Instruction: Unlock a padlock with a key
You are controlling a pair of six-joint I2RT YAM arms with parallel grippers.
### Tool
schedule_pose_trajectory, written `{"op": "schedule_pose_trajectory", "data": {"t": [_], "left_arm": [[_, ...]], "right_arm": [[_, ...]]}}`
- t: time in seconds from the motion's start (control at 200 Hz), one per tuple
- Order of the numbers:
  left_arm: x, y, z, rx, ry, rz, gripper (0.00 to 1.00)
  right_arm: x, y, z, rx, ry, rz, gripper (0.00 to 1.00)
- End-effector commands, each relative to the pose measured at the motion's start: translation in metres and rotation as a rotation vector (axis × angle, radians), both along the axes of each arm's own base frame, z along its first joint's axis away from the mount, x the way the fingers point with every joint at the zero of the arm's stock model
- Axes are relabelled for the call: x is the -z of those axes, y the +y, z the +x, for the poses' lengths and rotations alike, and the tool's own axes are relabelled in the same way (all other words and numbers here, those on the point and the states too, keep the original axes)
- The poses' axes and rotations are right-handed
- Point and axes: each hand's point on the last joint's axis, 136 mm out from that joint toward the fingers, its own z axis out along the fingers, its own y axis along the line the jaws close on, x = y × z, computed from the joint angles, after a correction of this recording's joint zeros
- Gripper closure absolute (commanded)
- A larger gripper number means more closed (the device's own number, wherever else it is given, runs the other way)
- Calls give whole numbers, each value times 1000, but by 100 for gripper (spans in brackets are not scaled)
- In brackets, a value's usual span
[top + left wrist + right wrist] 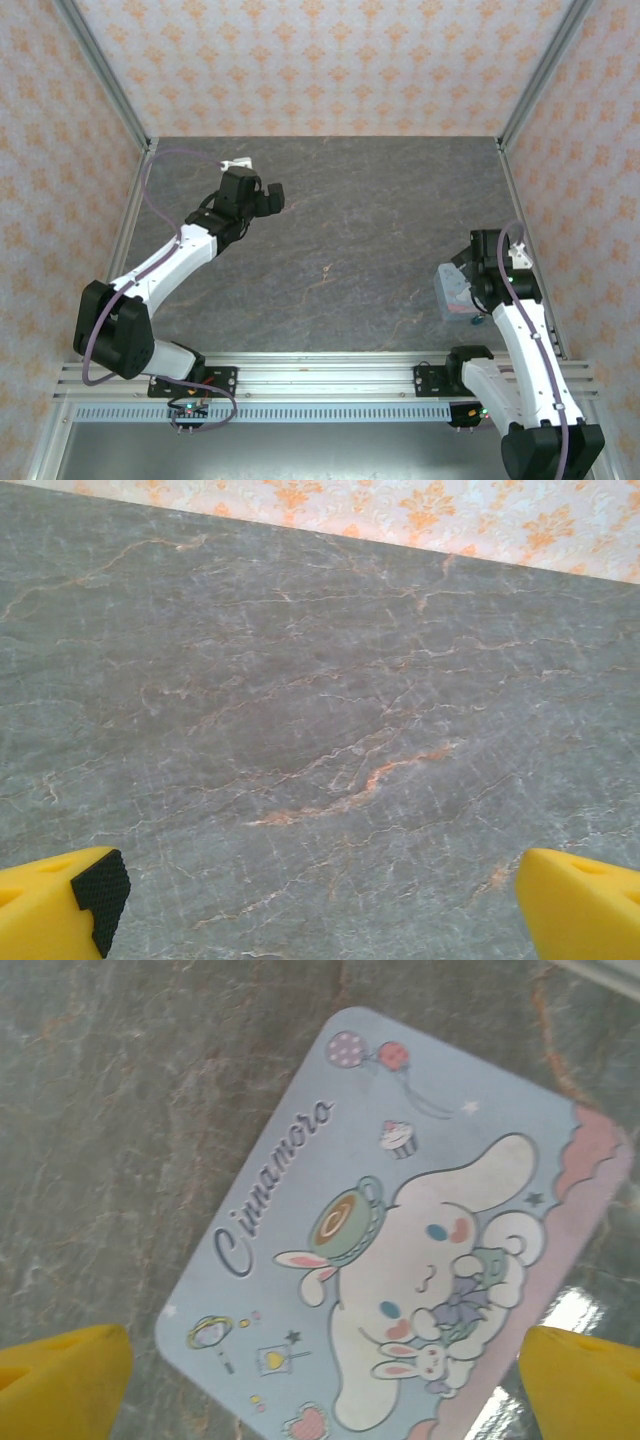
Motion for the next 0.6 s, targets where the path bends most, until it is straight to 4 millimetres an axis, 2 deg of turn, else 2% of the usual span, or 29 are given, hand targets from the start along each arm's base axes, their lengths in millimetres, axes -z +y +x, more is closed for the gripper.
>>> {"op": "schedule_pose_trajectory", "data": {"t": [0.0, 0.28, 0.591], "left_arm": [[-2, -6, -2, 9, 19, -16, 0], [0, -7, -4, 12, 28, -24, 0], [-5, -8, -3, 15, 22, -35, 0]], "right_arm": [[0, -17, -10, 62, 59, -77, 1], [11, -39, -22, 167, 129, -142, 1], [44, -27, -3, 127, 122, 13, 1]]}}
